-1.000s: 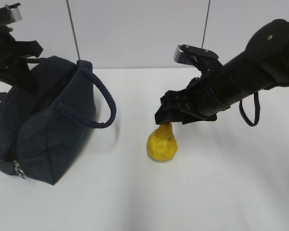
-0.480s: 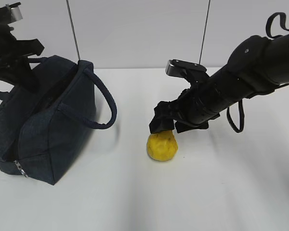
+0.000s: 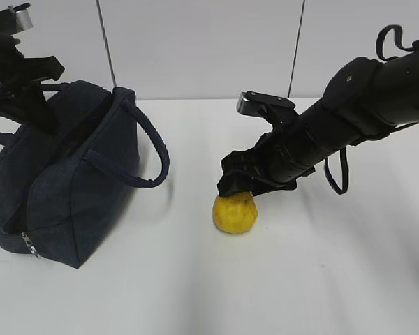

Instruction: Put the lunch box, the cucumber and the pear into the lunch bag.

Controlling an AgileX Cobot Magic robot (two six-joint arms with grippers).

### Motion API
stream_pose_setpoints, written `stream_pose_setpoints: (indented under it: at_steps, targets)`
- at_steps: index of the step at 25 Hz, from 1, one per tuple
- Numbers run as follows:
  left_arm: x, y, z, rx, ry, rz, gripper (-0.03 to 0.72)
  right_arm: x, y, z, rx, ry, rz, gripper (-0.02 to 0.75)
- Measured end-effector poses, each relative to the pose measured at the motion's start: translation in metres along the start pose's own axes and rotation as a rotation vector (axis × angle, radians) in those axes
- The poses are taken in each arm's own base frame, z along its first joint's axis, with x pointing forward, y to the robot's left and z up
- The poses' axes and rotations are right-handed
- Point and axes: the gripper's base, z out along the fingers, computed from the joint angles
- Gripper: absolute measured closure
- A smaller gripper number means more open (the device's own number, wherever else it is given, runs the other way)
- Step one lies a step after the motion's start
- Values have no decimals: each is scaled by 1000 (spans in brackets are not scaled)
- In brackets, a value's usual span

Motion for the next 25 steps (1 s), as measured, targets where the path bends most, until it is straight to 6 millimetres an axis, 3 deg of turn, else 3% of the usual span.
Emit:
stream_pose_setpoints:
  at_steps: [9,19,25]
  targets:
    - [0,0,0,1,0,0,687,-8,4,-4,-19,-7,-17,427]
    - [0,-2,0,22,-3,-9,687,-11,6,-5,-31,3,-33,442]
    - [-1,-7,0,81,-9,-34,687,-35,17,-22,-70,-27,-98,447]
